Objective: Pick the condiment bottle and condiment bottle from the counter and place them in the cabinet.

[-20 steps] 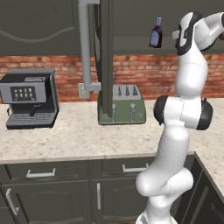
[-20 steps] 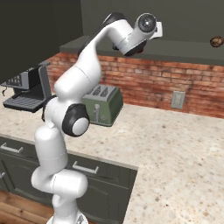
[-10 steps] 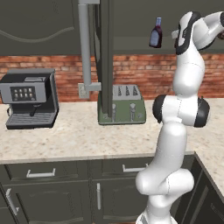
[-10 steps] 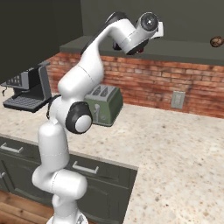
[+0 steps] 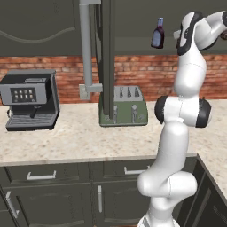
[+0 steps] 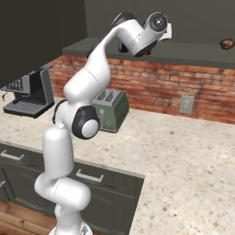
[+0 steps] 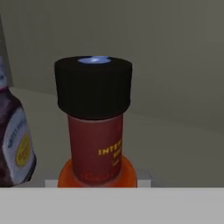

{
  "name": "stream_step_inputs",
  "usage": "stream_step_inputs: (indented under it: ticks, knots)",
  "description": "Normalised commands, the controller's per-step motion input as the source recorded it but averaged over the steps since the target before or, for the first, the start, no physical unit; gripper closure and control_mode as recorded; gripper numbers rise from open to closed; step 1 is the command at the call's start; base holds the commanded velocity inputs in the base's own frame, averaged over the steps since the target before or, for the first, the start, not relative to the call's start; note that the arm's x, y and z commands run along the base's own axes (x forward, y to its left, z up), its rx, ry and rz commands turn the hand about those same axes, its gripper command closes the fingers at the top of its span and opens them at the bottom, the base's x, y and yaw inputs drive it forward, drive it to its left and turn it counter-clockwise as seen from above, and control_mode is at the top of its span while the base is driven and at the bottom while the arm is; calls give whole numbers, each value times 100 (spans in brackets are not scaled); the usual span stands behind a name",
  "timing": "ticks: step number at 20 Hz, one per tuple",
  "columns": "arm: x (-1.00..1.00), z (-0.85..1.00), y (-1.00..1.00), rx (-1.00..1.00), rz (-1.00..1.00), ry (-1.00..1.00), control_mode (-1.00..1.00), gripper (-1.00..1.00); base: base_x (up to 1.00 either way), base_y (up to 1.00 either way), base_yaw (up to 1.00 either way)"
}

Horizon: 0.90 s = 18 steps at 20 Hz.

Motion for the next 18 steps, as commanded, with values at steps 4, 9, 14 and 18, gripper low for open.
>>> stream_step_inputs:
  ticks: [4,9,14,18]
  knots:
    - [19,-26,0,0,0,0,-100,-100,0,0,0]
    - [0,-1,-12,0,0,0,-100,-100,0,0,0]
    - [0,0,-15,0,0,-2,-100,-100,0,0,0]
    - [-1,0,-12,0,0,-3,-100,-100,0,0,0]
